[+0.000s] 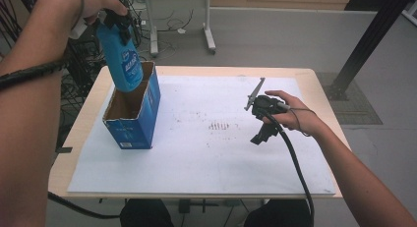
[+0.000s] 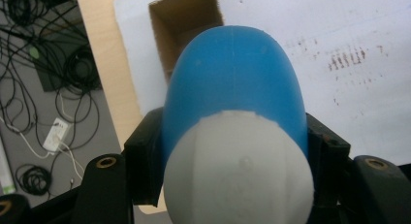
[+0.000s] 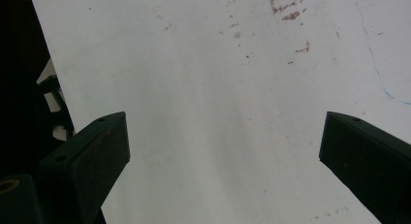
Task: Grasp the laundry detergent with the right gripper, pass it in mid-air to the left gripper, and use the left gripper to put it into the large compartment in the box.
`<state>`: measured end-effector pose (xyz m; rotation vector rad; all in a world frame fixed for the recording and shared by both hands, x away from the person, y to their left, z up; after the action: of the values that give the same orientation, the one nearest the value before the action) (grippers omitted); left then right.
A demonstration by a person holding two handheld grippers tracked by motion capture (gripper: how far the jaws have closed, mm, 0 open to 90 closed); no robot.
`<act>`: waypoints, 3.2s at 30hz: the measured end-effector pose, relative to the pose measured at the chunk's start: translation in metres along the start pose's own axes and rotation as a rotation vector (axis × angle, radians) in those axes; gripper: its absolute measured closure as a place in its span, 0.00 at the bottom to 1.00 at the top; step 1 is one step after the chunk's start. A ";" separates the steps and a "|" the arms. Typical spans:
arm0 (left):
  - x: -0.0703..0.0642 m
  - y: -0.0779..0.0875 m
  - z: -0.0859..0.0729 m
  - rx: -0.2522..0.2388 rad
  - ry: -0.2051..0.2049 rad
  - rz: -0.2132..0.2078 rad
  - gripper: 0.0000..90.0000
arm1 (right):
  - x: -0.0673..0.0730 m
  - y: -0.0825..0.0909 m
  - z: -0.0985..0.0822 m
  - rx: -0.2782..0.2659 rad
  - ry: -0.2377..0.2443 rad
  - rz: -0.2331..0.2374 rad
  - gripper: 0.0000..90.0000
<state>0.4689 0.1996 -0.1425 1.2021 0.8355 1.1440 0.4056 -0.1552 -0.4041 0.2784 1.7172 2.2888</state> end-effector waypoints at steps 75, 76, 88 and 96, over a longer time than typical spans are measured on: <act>0.013 -0.195 -0.041 0.111 0.182 0.017 0.42 | 0.002 0.000 0.000 -0.028 -0.008 0.011 0.04; 0.013 -0.197 -0.042 0.112 0.181 0.017 0.42 | 0.002 0.000 0.000 -0.029 -0.007 0.011 0.04; 0.011 -0.214 -0.046 0.109 0.185 0.011 0.42 | 0.001 -0.002 -0.001 -0.022 -0.013 0.015 0.04; 0.010 -0.217 -0.048 0.111 0.185 0.013 0.42 | 0.001 -0.001 0.000 -0.021 -0.010 0.007 0.04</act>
<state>0.4731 0.2267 -0.3638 1.2061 1.0437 1.2463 0.4047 -0.1550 -0.4054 0.2917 1.6891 2.3055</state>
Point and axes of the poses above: each handheld gripper's, and its own axes: y roughly backward along the jaws, z roughly out of its top, x roughly to its left, the point moved 10 cm from there along -y, roughly forward along the jaws, and after that the axes turned 2 degrees about -z, right-handed, at the moved point
